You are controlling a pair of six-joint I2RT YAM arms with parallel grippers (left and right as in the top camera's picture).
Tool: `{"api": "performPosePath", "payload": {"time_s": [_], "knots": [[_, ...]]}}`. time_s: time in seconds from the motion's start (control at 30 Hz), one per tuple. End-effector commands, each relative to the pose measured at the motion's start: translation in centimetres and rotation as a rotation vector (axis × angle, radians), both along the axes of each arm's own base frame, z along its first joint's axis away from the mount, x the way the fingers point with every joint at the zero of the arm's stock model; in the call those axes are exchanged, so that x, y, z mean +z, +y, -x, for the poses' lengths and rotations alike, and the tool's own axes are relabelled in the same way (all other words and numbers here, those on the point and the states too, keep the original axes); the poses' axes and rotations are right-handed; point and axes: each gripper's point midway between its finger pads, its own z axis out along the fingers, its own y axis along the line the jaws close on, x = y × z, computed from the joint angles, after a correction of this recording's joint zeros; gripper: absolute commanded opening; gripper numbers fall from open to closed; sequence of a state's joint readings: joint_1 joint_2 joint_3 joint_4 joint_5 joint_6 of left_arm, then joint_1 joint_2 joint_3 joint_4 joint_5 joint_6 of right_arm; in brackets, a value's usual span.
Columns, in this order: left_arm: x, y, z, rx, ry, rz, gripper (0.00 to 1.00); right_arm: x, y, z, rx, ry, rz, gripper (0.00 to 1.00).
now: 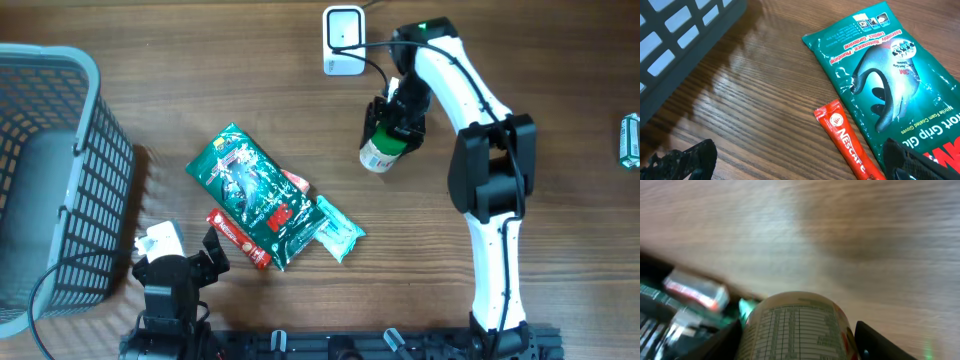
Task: Scan the item barcode
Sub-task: 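Carry the jar to the right edge and set it down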
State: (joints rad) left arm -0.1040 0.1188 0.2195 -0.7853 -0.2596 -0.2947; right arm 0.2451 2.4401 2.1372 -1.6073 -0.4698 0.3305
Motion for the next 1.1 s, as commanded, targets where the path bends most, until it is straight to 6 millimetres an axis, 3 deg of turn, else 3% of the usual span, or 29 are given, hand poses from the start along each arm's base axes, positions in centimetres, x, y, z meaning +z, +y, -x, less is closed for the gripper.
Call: {"api": "performPosePath", "payload": {"time_s": [0.0,0.17,0.23,0.3,0.37,0.5,0.63,0.67,0.77,0.83,0.93,1.07], "knots": [[0.1,-0.3,-0.1,-0.011,-0.007,0.008,1.0,4.7,1.8,-0.8,0.014,-0.105,-0.166,0.61],[0.1,-0.3,-0.1,-0.011,-0.007,0.008,1.0,11.2,2.2,-0.4,0.017,-0.253,-0.221,0.61],[0.1,-0.3,-0.1,-0.011,-0.007,0.008,1.0,15.1,2.7,0.7,0.03,-0.345,-0.235,0.61],[0.1,-0.3,-0.1,-0.011,-0.007,0.008,1.0,16.6,2.4,1.5,0.038,-0.405,-0.156,0.61],[0.1,-0.3,-0.1,-0.011,-0.007,0.008,1.0,16.4,1.3,1.5,0.028,-0.47,0.032,0.61],[0.1,-0.3,-0.1,-0.011,-0.007,0.008,0.99,17.2,2.1,-4.5,-0.036,-0.781,0.219,0.56],[0.1,-0.3,-0.1,-0.011,-0.007,0.008,1.0,21.4,0.1,-12.9,-0.234,-1.178,0.394,0.57],[0.1,-0.3,-0.1,-0.011,-0.007,0.008,1.0,22.1,-0.2,-14.3,-0.276,-1.244,0.415,0.6],[0.1,-0.3,-0.1,-0.011,-0.007,0.008,1.0,23.1,1.5,-18.6,-0.335,-1.414,0.354,0.61],[0.1,-0.3,-0.1,-0.011,-0.007,0.008,1.0,22.2,2.6,-20.9,-0.34,-1.477,0.334,0.58],[0.1,-0.3,-0.1,-0.011,-0.007,0.008,1.0,18.9,4.6,-25.1,-0.206,-1.61,0.364,0.59],[0.1,-0.3,-0.1,-0.011,-0.007,0.008,1.0,15.1,4.5,-27.2,-0.231,-1.635,0.427,0.6]]}}
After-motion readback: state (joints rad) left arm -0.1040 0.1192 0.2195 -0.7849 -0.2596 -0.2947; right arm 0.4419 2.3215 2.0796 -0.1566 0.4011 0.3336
